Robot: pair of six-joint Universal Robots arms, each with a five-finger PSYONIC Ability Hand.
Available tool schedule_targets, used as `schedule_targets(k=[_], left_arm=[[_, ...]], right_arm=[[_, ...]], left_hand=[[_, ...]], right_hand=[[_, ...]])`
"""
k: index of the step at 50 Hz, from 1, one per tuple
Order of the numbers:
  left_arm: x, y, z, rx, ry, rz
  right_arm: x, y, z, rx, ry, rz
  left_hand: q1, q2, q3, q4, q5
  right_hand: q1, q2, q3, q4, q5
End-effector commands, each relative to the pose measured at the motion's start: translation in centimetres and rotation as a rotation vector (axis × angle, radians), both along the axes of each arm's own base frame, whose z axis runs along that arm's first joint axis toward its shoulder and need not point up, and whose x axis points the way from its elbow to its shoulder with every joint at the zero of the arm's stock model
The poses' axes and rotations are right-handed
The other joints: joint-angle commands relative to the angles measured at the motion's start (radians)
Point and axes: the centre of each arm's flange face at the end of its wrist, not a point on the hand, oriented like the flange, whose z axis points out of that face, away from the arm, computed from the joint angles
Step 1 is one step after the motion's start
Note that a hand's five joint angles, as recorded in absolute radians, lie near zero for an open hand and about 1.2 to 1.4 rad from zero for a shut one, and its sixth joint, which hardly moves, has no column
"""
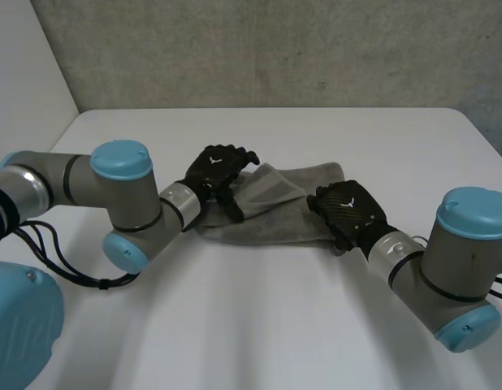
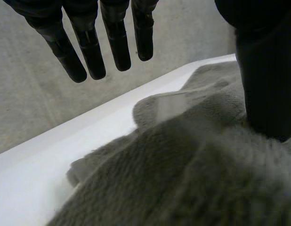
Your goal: Fold the towel.
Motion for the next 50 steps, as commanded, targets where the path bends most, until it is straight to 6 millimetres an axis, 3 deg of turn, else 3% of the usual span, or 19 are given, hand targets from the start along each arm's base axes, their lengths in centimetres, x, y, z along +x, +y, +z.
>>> schedule_targets(k=[1, 6, 15, 26, 38, 45, 48, 50], left_arm=[[0.7, -1.3, -0.5, -0.018, -0.01, 0.129], [1.8, -2.4, -0.4, -0.042, -0.029, 0.277], [3.3, -2.9, -1.4, -0.08, -0.144, 0.346], [4.1, -1.8, -1.2, -0.059, -0.169, 0.341], [4.7, -0.2, 1.0, -0.074, -0.147, 0.334], [5.0, 0.6, 2.2, -0.097, -0.131, 0.333], [5.0, 1.0, 2.6, -0.101, -0.125, 0.323], [5.0, 1.4, 2.8, -0.099, -0.117, 0.307]], right_arm=[[0.1, -0.1, -0.7, 0.003, 0.007, 0.002], [0.2, -0.3, -1.4, -0.001, 0.012, -0.005], [0.2, -0.6, -1.7, -0.016, 0.012, -0.022], [-0.3, -1.4, -1.7, -0.12, 0.092, -0.07], [-0.3, -1.4, -2.7, -0.101, 0.108, -0.073], [-0.3, -1.4, -2.8, -0.096, 0.107, -0.072], [-0.3, -1.4, -2.7, -0.097, 0.102, -0.07], [-0.2, -1.4, -2.8, -0.096, 0.101, -0.064]], left_hand=[[0.024, 0.014, 0.02, 0.029, 0.015], [0.036, 0.026, 0.032, 0.04, 0.027], [0.027, 0.017, 0.023, 0.032, 0.018], [0.024, 0.014, 0.02, 0.029, 0.015], [0.027, 0.017, 0.023, 0.032, 0.018], [0.03, 0.02, 0.026, 0.034, 0.021], [0.03, 0.02, 0.026, 0.034, 0.021], [0.03, 0.02, 0.026, 0.034, 0.021]], right_hand=[[0.09, 0.09, 0.088, 0.088, 0.084], [0.108, 0.108, 0.106, 0.106, 0.102], [0.081, 0.081, 0.079, 0.079, 0.076], [0.078, 0.078, 0.076, 0.076, 0.073], [0.116, 0.116, 0.114, 0.115, 0.111], [0.275, 0.275, 0.273, 0.273, 0.269], [0.439, 0.439, 0.437, 0.437, 0.434], [0.681, 0.682, 0.68, 0.68, 0.676]])
